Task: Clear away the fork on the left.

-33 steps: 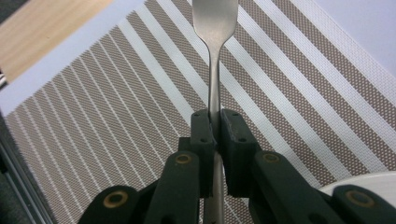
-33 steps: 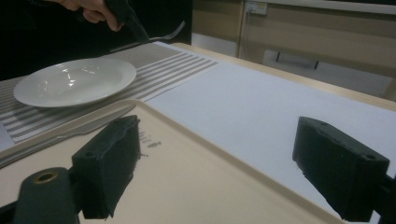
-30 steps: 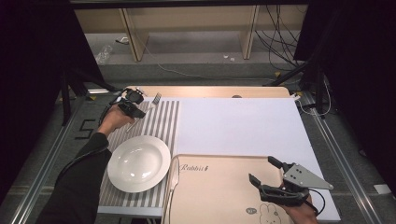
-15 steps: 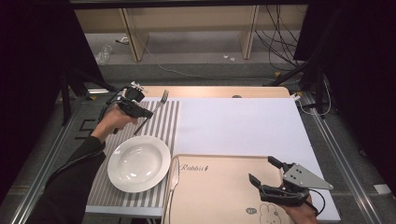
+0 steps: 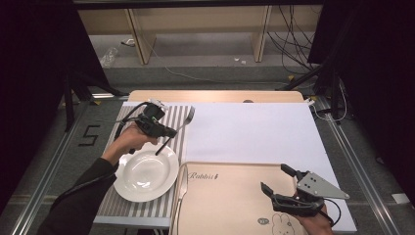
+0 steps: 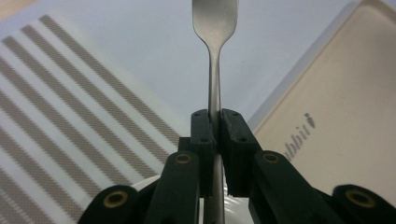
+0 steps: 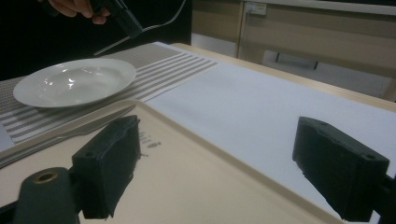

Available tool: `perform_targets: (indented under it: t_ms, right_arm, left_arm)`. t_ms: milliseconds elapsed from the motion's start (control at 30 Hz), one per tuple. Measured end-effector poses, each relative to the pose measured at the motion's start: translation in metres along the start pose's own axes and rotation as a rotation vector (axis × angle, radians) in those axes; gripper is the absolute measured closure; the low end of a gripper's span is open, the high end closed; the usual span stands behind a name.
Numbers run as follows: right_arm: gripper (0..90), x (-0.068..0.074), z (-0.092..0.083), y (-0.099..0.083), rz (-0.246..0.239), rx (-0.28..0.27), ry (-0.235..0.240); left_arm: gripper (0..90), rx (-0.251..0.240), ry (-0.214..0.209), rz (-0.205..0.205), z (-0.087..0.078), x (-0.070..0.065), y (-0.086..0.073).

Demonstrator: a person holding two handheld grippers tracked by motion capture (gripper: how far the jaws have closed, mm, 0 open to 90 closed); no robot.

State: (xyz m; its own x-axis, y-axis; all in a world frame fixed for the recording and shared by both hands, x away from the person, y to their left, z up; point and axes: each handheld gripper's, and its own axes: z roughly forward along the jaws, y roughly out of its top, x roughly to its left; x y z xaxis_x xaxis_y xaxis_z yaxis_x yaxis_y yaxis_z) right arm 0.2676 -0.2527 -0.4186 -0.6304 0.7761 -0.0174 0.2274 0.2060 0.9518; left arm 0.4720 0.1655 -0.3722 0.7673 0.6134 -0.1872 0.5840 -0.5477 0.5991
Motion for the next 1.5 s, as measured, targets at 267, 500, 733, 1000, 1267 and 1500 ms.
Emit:
perform_targets:
  t_ms: [267,500,733,1000,1267,1500]
  right_arm:
    - [15.9,0.000,0.000,0.000,-0.001,0.002,0.001]
    - [15.9,0.000,0.000,0.000,0.000,0.000,0.001]
    - [15.9,0.000,0.000,0.000,-0.004,0.001,0.001]
    - [15.9,0.000,0.000,0.000,-0.003,-0.004,0.002]
    - [15.9,0.001,0.000,0.000,-0.007,0.001,0.003]
    - [15.9,0.001,0.000,0.000,-0.006,0.001,0.003]
  left_arm:
    - [83.8,0.022,-0.036,0.055,0.015,-0.023,-0.009]
    - [83.8,0.026,-0.079,0.073,0.024,-0.040,-0.016]
    - [83.8,0.027,-0.113,0.090,0.028,-0.058,-0.021]
    - [83.8,0.007,-0.178,0.090,0.031,-0.073,-0.029]
    - [83.8,0.006,-0.218,0.074,0.034,-0.079,-0.039]
    - [83.8,0.015,-0.222,0.071,0.036,-0.086,-0.046]
